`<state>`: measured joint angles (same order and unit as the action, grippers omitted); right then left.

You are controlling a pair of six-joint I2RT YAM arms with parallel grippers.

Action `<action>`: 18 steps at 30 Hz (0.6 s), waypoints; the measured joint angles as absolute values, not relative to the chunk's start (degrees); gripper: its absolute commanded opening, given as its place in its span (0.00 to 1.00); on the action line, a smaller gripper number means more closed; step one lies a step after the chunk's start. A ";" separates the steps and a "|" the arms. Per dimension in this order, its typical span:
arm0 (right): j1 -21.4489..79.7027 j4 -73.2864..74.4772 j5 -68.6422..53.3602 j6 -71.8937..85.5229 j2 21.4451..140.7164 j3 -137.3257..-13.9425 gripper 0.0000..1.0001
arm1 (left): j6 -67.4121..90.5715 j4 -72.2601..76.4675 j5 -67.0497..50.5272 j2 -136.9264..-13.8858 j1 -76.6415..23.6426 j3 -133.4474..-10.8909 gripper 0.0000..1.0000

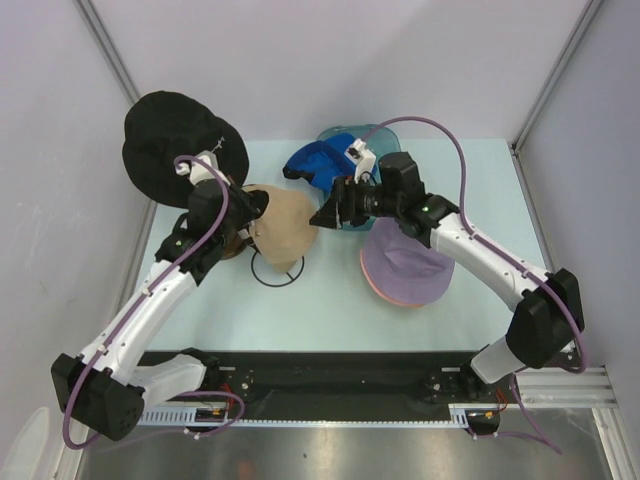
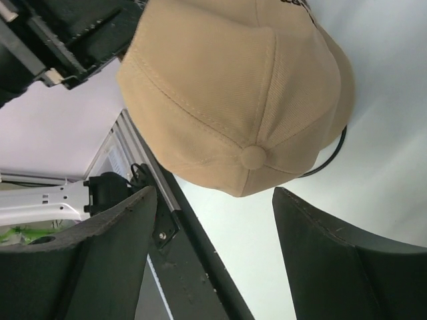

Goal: Stack the hats

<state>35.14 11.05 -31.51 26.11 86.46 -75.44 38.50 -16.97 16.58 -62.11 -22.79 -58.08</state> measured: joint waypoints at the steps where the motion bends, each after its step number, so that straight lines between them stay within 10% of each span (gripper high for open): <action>1: 35.31 10.61 -31.35 26.37 86.91 -75.26 0.74 | 38.46 -17.04 16.58 -62.11 -22.63 -58.08 0.00; 18: 35.94 3.95 -31.46 28.49 94.21 -74.89 0.60 | 36.95 -17.76 15.84 -60.16 -20.25 -56.18 0.00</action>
<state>35.94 3.95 -31.46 28.49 94.21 -74.89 36.95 -17.76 15.84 -60.16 -20.25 -56.18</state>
